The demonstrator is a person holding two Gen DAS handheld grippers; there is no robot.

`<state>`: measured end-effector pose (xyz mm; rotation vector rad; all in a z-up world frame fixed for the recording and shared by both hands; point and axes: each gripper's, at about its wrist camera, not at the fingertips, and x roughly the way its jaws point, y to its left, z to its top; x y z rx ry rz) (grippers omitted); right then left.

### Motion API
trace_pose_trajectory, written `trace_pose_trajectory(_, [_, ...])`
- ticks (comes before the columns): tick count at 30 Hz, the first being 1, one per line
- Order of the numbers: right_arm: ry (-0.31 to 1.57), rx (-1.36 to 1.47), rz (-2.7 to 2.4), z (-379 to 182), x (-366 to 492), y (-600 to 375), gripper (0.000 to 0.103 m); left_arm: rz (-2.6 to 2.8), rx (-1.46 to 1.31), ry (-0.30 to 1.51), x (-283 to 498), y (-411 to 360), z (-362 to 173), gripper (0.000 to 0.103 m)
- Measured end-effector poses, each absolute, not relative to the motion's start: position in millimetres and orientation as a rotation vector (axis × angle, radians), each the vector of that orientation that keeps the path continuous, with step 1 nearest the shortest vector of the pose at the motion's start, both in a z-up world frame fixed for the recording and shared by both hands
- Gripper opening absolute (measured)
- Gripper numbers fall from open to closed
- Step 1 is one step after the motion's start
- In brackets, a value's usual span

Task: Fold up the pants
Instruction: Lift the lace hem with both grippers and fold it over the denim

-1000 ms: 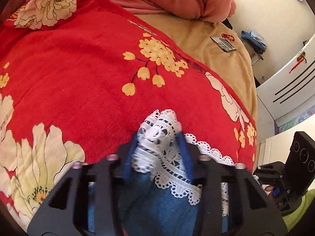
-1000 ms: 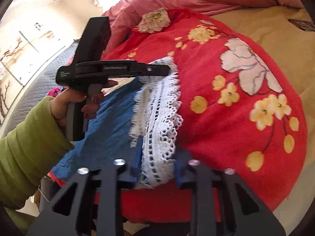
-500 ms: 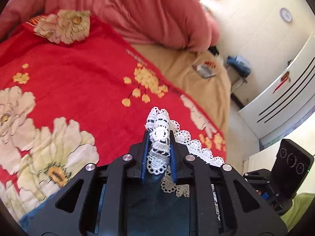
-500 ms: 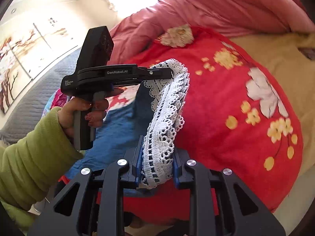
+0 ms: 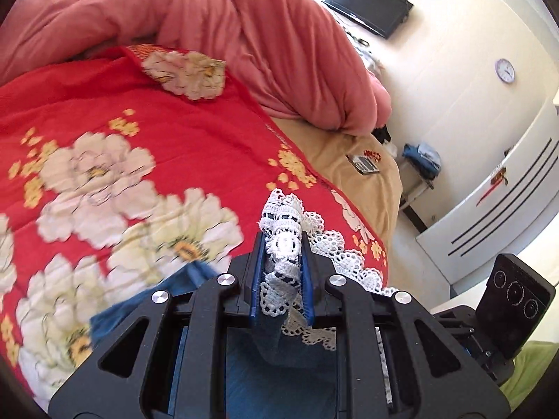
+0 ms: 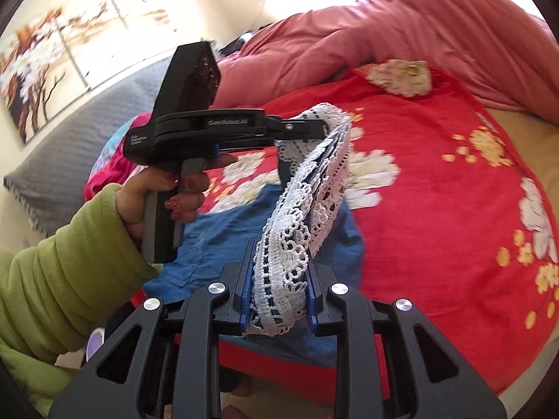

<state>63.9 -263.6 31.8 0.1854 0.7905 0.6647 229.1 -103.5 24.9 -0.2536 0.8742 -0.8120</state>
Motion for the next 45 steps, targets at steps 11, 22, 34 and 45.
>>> trace_pose_trajectory(11, [0.837,-0.092,0.699,5,60,-171,0.022,-0.631,-0.467,0.927,230,-21,-14,0.022])
trace_pose_trajectory(22, [0.816,-0.445,0.798,-42,19,-91,0.041,-0.439,-0.713,0.979,171,61,-47,0.048])
trace_pose_trajectory(34, [0.762,-0.174,0.733,1,41,-172,0.059,-0.401,-0.685,1.069,180,40,-63,0.048])
trace_pose_trajectory(45, [0.821,-0.286,0.788,-32,33,-131,0.059,-0.430,-0.651,1.007,191,23,-39,0.014])
